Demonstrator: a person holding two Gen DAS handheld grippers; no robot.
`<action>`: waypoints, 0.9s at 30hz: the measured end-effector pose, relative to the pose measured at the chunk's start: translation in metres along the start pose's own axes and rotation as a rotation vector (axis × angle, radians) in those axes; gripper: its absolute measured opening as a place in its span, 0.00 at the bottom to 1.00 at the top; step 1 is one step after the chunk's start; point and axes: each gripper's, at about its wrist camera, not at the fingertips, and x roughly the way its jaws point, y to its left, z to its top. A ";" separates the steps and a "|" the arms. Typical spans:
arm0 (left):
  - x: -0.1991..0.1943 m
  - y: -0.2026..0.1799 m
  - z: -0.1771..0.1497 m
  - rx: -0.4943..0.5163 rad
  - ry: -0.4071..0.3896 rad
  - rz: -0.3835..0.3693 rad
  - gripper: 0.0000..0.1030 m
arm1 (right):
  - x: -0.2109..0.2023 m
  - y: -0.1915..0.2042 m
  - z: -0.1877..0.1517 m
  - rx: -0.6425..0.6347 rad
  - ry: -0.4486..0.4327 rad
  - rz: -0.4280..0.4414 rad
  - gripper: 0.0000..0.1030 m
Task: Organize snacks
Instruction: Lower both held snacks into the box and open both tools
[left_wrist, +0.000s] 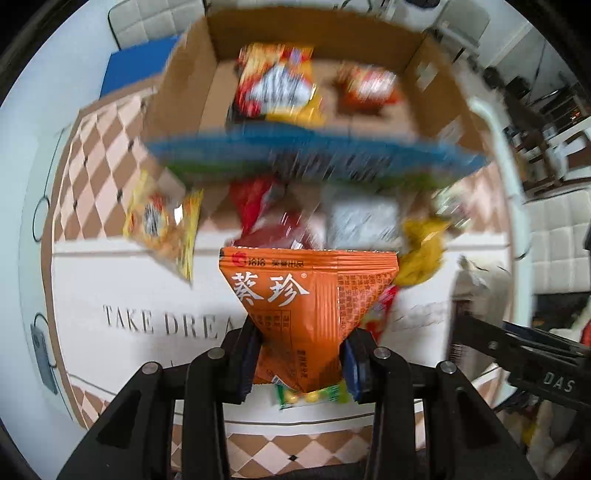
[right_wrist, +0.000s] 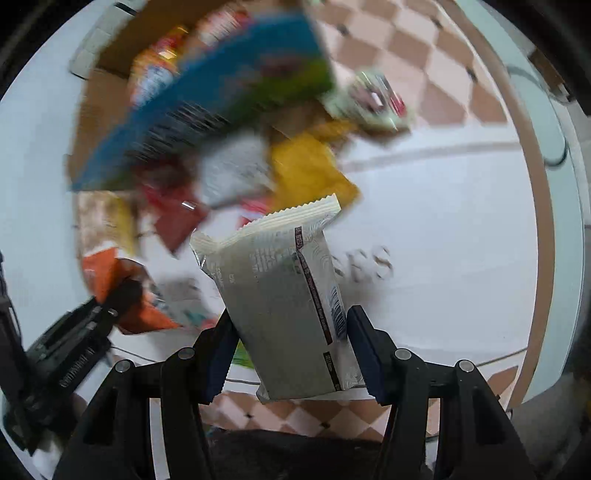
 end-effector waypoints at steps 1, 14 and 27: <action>-0.011 -0.004 0.008 0.006 -0.014 -0.012 0.34 | -0.010 0.009 0.007 -0.006 -0.017 0.019 0.60; -0.040 -0.020 0.158 0.012 -0.036 0.008 0.34 | -0.085 0.080 0.156 -0.016 -0.199 0.048 0.60; 0.076 0.001 0.214 -0.027 0.219 0.019 0.35 | 0.012 0.076 0.239 0.050 -0.082 -0.095 0.60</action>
